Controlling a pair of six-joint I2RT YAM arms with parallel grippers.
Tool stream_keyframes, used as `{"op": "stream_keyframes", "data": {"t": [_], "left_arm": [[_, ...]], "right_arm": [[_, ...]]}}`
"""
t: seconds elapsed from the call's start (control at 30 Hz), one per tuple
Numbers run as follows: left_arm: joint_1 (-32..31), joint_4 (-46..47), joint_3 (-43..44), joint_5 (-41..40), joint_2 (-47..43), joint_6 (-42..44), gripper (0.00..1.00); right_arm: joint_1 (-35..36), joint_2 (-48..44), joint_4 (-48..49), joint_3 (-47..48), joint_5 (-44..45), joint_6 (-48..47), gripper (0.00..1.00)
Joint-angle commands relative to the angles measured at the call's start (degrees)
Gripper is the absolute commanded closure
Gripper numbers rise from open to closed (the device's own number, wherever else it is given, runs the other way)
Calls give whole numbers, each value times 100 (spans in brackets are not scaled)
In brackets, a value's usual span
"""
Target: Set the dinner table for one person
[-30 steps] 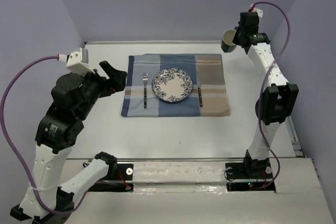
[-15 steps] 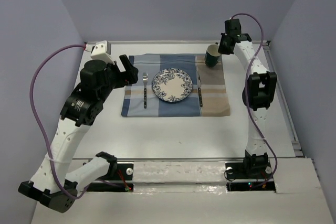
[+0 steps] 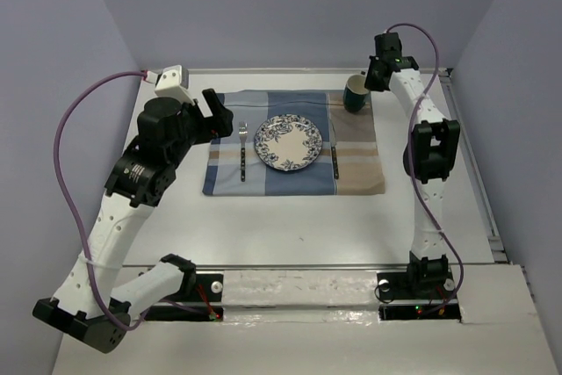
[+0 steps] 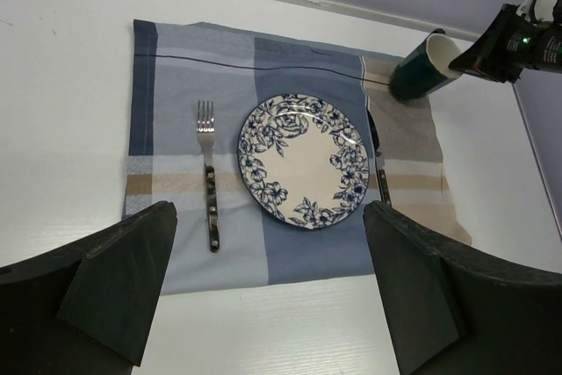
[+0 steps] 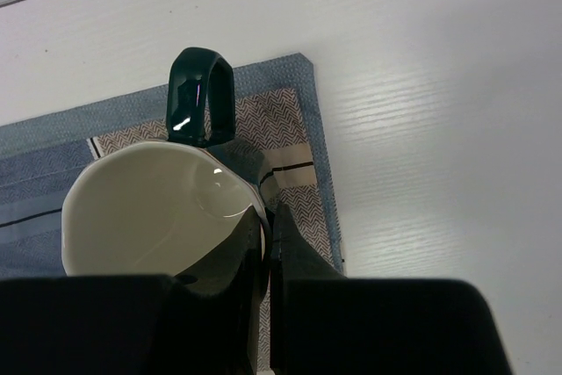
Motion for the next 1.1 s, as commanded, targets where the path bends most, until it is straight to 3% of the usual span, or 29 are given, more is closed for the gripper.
{"op": "stream_keyframes", "data": {"t": [0.0, 0.07, 0.1, 0.2, 0.33, 0.43, 0.47, 0.5, 0.6, 0.67, 0.77, 0.83, 1.07], "left_arm": [[10, 329, -57, -12, -24, 115, 1], [10, 355, -48, -12, -24, 106, 1], [10, 364, -13, 14, -7, 106, 1], [10, 417, 57, 15, 11, 115, 1], [10, 487, 390, -46, 81, 168, 1], [10, 496, 785, -99, 204, 212, 1], [10, 496, 874, -134, 222, 203, 1], [10, 592, 1118, -74, 204, 125, 1], [10, 725, 1331, 85, 152, 45, 1], [10, 733, 1550, 85, 125, -25, 1], [10, 603, 1955, 59, 38, -121, 1], [10, 523, 1956, 76, -111, -175, 1], [19, 409, 2342, 94, -209, 27, 1]], "right_arm": [[-22, -134, 295, 181, -91, 124, 91], [-22, -133, 295, 198, -65, 116, 80], [-22, -160, 295, 233, -56, 107, 68], [-22, -221, 286, 277, -64, 63, 55], [-22, -580, 208, 575, -258, 89, 26], [-22, -993, 181, 629, -539, 220, 10], [-22, -1186, 207, 577, -670, 308, 8], [-22, -2189, 233, 202, -1211, 700, 5], [-22, -3241, 487, -397, -1760, 1046, 1], [-22, -4023, 1092, -959, -2076, 1423, 5], [-22, -5386, 1946, -2162, -1868, 1557, 0], [-22, -6088, 2070, -2385, -1683, 1356, 0], [-22, -7928, 2756, -4089, -1217, 916, 0]]}}
